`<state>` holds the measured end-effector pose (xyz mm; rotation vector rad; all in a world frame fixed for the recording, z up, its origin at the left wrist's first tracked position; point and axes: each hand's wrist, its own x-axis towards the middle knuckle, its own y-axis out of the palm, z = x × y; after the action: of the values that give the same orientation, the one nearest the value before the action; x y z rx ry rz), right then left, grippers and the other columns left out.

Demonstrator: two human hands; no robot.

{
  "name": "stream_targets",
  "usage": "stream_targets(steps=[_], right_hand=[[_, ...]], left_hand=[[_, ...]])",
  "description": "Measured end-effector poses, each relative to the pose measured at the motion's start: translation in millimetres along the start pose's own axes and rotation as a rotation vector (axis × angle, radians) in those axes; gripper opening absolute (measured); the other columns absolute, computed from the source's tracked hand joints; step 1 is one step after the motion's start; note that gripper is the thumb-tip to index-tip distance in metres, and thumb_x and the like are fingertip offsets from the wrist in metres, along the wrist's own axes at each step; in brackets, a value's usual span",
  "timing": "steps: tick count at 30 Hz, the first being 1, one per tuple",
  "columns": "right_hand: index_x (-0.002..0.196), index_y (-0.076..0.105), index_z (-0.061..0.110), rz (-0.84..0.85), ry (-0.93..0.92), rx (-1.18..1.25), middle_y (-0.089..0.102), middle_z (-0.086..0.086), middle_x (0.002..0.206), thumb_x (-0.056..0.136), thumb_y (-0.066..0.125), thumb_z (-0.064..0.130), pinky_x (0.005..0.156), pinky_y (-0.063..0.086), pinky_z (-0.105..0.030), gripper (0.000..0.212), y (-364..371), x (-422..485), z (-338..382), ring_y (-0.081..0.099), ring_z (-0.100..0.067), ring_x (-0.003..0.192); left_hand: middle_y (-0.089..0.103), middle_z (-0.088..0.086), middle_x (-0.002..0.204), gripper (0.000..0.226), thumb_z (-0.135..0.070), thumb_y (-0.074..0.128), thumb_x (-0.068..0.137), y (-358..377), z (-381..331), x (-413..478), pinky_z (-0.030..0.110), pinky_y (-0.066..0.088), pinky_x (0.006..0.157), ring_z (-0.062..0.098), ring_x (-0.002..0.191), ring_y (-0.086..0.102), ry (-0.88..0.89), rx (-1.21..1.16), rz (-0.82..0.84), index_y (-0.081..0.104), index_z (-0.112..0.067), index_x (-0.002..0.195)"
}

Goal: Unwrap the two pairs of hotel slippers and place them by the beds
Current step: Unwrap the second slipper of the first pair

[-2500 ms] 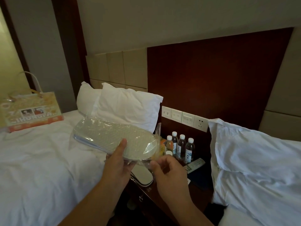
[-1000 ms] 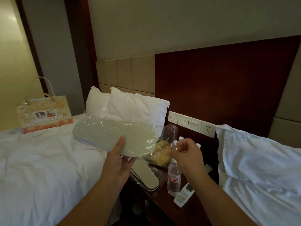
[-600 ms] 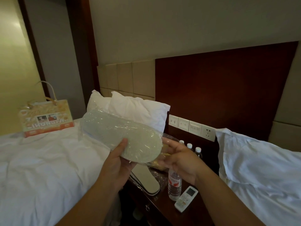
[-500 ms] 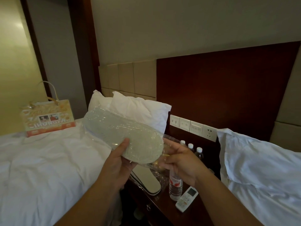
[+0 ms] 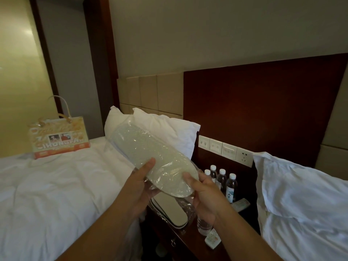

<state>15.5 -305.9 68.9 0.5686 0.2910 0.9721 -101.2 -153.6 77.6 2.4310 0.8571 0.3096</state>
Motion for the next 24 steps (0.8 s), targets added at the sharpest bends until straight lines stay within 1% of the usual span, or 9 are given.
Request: stream_targets(steps=[3,5,7,10,12,14,18,22,24], right_hand=[[0.123,0.062,0.009,0.008,0.012,-0.053,0.071,-0.014,0.117,0.082,0.074,0.01,0.073,0.06,-0.037,0.043,-1.9,-1.5,-0.8,0.069,-0.03,0.105],[0.121,0.063,0.007,0.049,0.015,-0.089,0.07,-0.015,0.118,0.082,0.073,0.01,0.075,0.06,-0.038,0.04,-1.5,-2.7,-0.3,0.068,-0.032,0.107],[0.119,0.065,0.006,0.083,0.015,-0.113,0.071,-0.013,0.117,0.081,0.073,0.008,0.078,0.059,-0.038,0.039,-1.0,-4.0,1.0,0.068,-0.031,0.108],[0.12,0.065,0.006,0.098,0.026,-0.146,0.07,-0.013,0.118,0.08,0.074,0.007,0.081,0.058,-0.039,0.041,-4.3,-5.6,3.8,0.067,-0.03,0.109],[0.121,0.063,0.005,0.096,0.055,-0.138,0.07,-0.014,0.119,0.08,0.074,0.006,0.079,0.058,-0.038,0.042,-9.3,-6.9,4.4,0.067,-0.031,0.108],[0.121,0.062,0.005,0.085,0.072,-0.134,0.07,-0.015,0.118,0.08,0.074,0.006,0.077,0.059,-0.037,0.043,-14.0,-8.3,3.6,0.067,-0.031,0.108],[0.121,0.062,0.004,0.039,0.069,-0.132,0.071,-0.015,0.116,0.077,0.074,0.008,0.075,0.059,-0.036,0.045,-16.1,-8.7,0.3,0.068,-0.031,0.106],[0.118,0.063,0.004,0.001,0.052,-0.137,0.071,-0.014,0.116,0.077,0.074,0.009,0.081,0.059,-0.041,0.043,-9.6,-6.4,-4.1,0.067,-0.031,0.108],[0.118,0.063,0.003,-0.013,0.051,-0.141,0.072,-0.014,0.115,0.077,0.073,0.009,0.083,0.059,-0.042,0.043,-6.1,-5.5,-6.4,0.067,-0.031,0.108]], left_hand=[[0.076,0.006,0.1,0.05,-0.029,0.083,0.06,-5.0,-17.3,4.9,0.043,0.06,0.07,0.022,0.083,0.074,0.038,-0.034,-0.141,0.067,-0.015,0.105],[0.074,0.009,0.105,0.046,-0.023,0.081,0.063,-9.2,-27.0,7.9,0.046,0.057,0.084,0.025,0.092,0.072,0.027,-0.056,-0.172,0.067,-0.013,0.106],[0.073,0.011,0.11,0.048,-0.018,0.079,0.067,-12.5,-37.3,9.8,0.047,0.054,0.089,0.028,0.1,0.069,0.008,-0.084,-0.174,0.065,-0.011,0.112],[0.071,0.011,0.115,0.049,-0.014,0.075,0.073,-20.6,-56.0,13.3,0.047,0.056,0.086,0.027,0.104,0.068,0.034,-0.093,-0.216,0.061,-0.012,0.121],[0.072,0.011,0.111,0.04,-0.013,0.074,0.077,-30.4,-70.0,14.2,0.046,0.06,0.076,0.026,0.098,0.07,0.061,-0.146,-0.277,0.063,-0.01,0.116],[0.073,0.01,0.108,0.04,-0.017,0.076,0.076,-41.5,-80.4,13.2,0.049,0.061,0.07,0.027,0.093,0.072,0.08,-0.183,-0.286,0.062,-0.011,0.113],[0.064,0.009,0.109,0.066,-0.041,0.081,0.063,-50.1,-69.8,7.7,0.057,0.05,0.09,0.029,0.099,0.066,0.03,-0.129,-0.231,0.051,-0.022,0.12],[0.069,0.005,0.08,0.054,-0.045,0.082,0.056,-33.9,-20.8,0.7,0.042,0.058,0.069,0.022,0.07,0.068,-0.056,0.011,-0.141,0.068,-0.018,0.101],[0.075,0.007,0.092,0.054,-0.036,0.083,0.06,-24.8,0.0,0.2,0.037,0.058,0.062,0.023,0.075,0.073,-0.055,0.043,-0.129,0.068,-0.014,0.106]])
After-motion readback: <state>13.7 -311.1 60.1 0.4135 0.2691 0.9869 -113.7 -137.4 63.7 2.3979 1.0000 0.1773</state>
